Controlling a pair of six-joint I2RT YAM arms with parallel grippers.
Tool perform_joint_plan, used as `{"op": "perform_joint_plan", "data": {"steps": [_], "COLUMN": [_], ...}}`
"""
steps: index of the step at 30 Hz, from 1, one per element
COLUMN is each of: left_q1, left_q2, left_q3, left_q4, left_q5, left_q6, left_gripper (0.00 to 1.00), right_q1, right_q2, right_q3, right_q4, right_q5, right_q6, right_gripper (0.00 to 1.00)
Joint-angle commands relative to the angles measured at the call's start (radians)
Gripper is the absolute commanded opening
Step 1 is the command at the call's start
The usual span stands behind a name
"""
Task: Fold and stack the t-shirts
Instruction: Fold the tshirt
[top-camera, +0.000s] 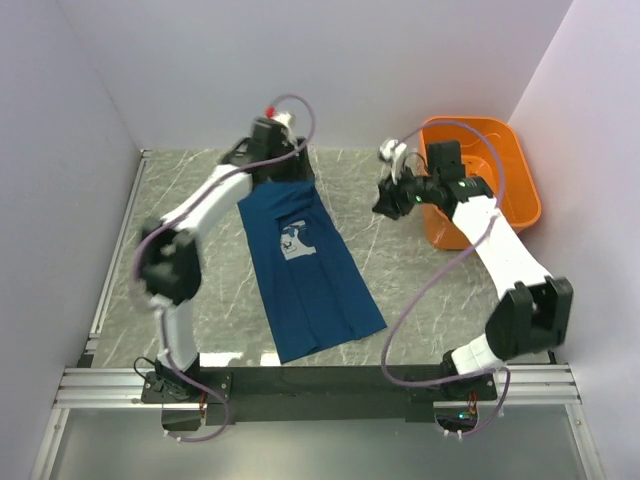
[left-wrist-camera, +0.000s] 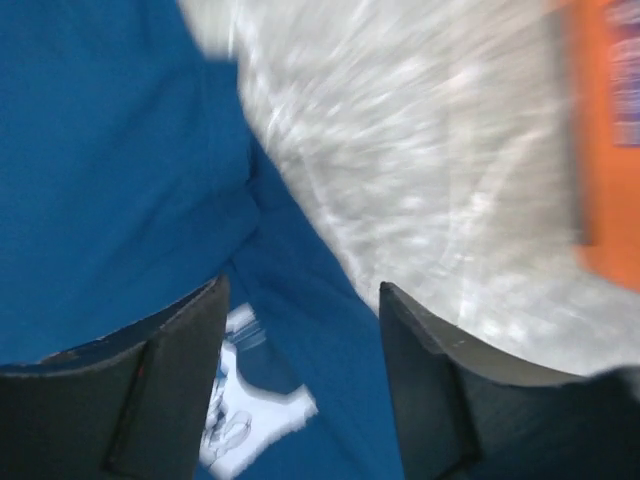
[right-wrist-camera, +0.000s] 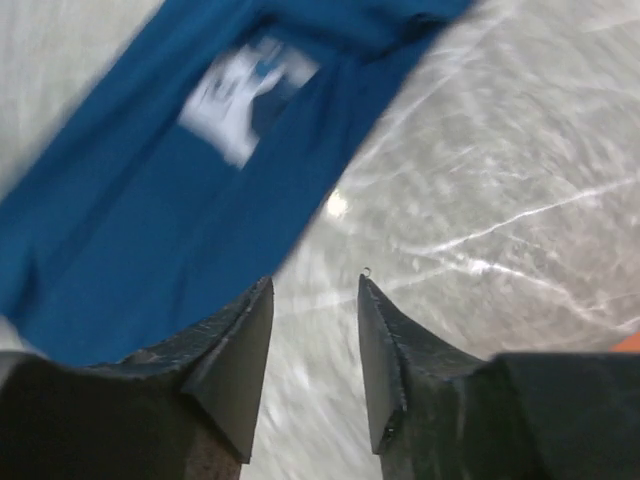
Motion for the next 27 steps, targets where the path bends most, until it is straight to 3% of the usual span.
{"op": "perform_joint_plan", "data": {"steps": [1, 3, 5, 6, 8, 11, 12, 19, 24, 27], "left_q1": [0.003, 0.006, 0.007, 0.006, 0.006, -0.004, -0.061, -0.644, -1.055, -1.134], "left_q2": [-0.346, -0.532, -0.725, -0.787, -0.943, -1.084, -1.117, -1.292, -1.179, -1.054], "left_q3": [-0.19, -0.407, -0.563, -0.697, -0.86, -0.968, -1.025, -1.157, -1.164, -1.128], "left_q4": [0.167, 0.241, 0.336, 0.361, 0.407, 0.416, 0.416, 0.269, 0.146, 0.057], "left_q5": [-0.02, 0.017, 0.081, 0.1, 0.248, 0.453, 0.456, 0.051, -0.283, -0.366], "left_q6": [0.136, 0.208, 0.253, 0.258, 0.276, 0.237, 0.218, 0.149, -0.001, -0.063], "left_gripper": [0.69, 0.74, 0.88, 0.99, 0.99, 0.99, 0.99, 0.99, 0.98, 0.95], "right_q1": [-0.016, -0.026, -0.029, -0.029, -0.024, -0.001, 0.014, 0.103, 0.097, 0.086], "right_q2": [-0.123, -0.155, -0.165, -0.163, -0.151, -0.145, -0.148, -0.206, -0.174, -0.175], "right_q3": [-0.087, -0.152, -0.197, -0.237, -0.268, -0.315, -0.35, -0.513, -0.492, -0.498], "right_q4": [-0.23, -0.367, -0.588, -0.681, -0.755, -0.829, -0.831, -0.722, -0.737, -0.731], "right_q5": [-0.167, -0.213, -0.213, -0.208, -0.182, -0.146, -0.132, -0.106, -0.13, -0.126], "right_q6": [-0.497, -0.886, -1.243, -1.32, -1.485, -1.573, -1.581, -1.531, -1.505, -1.508], "right_gripper": [0.48, 0.51, 0.54, 0.55, 0.57, 0.59, 0.59, 0.59, 0.59, 0.59]}}
